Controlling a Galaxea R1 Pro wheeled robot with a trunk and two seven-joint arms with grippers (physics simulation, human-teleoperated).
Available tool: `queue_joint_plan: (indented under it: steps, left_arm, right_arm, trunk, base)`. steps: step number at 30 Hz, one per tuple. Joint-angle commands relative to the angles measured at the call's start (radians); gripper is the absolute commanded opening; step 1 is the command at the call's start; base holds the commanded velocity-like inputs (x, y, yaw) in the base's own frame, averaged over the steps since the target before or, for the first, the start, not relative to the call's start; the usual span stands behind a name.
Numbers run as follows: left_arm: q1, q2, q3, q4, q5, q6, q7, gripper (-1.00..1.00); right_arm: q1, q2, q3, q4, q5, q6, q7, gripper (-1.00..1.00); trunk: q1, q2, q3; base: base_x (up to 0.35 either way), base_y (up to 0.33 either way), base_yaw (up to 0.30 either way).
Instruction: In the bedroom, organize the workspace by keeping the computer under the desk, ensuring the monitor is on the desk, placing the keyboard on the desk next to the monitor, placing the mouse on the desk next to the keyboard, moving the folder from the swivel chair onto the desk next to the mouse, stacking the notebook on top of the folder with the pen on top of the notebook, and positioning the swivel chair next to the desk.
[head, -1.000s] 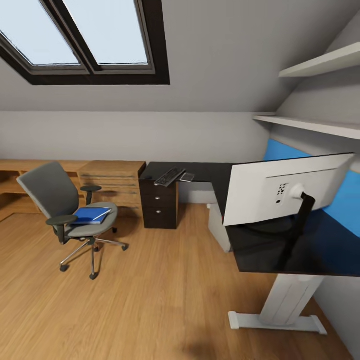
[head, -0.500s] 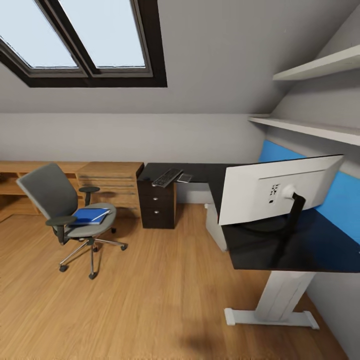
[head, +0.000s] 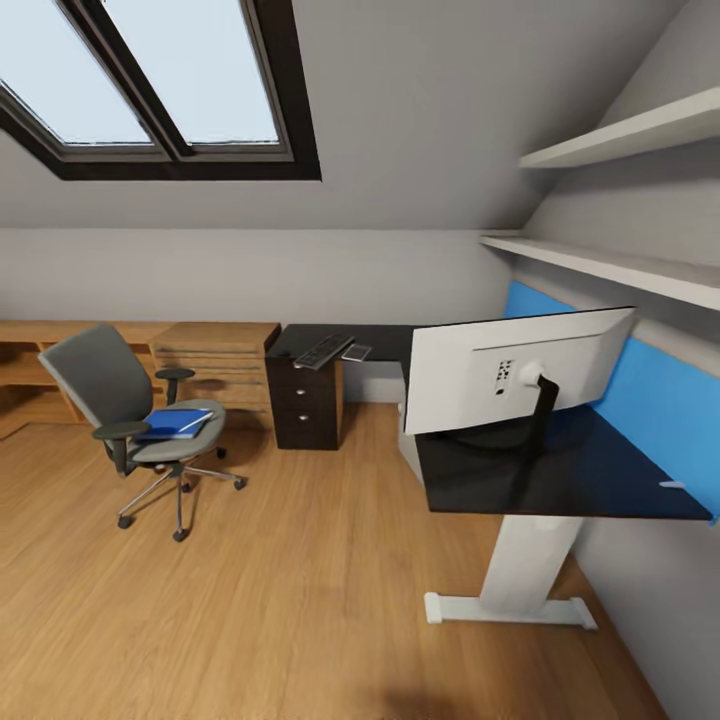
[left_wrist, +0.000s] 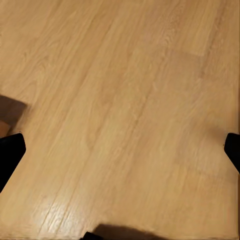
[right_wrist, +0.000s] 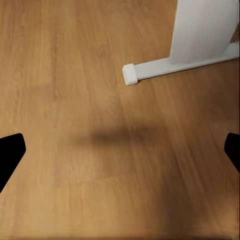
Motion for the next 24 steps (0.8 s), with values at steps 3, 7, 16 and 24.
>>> queue_joint_plan:
  steps: [3, 7, 16, 24]
  left_arm:
    - [0.0, 0.002, -0.004, 0.001, 0.012, -0.006, 0.005, 1.0]
    - [0.0, 0.003, 0.0, 0.003, 0.013, -0.005, 0.005, 1.0]
    - [0.0, 0.004, 0.023, 0.014, 0.015, 0.004, 0.002, 1.0]
    - [0.0, 0.003, 0.044, 0.027, 0.015, 0.007, -0.001, 1.0]
  right_arm:
    - [-0.001, -0.001, 0.009, -0.004, -0.004, -0.011, -0.008, 1.0]
    - [-0.001, -0.001, 0.009, -0.009, -0.004, -0.031, -0.007, 1.0]
    - [-0.001, -0.003, 0.006, -0.091, -0.004, -0.133, -0.012, 1.0]
    - [-0.001, -0.026, -0.013, -0.36, -0.006, -0.015, -0.077, 1.0]
  trunk:
    - [-0.012, 0.02, 0.009]
    - [-0.027, 0.048, 0.021]
    - [-0.062, 0.111, 0.049]
    - [-0.092, 0.167, 0.074]
  base:
    - [-0.11, -0.114, 0.0]
    - [-0.046, -0.048, 0.0]
    - [-0.012, -0.012, 0.0]
    - [-0.001, -0.001, 0.0]
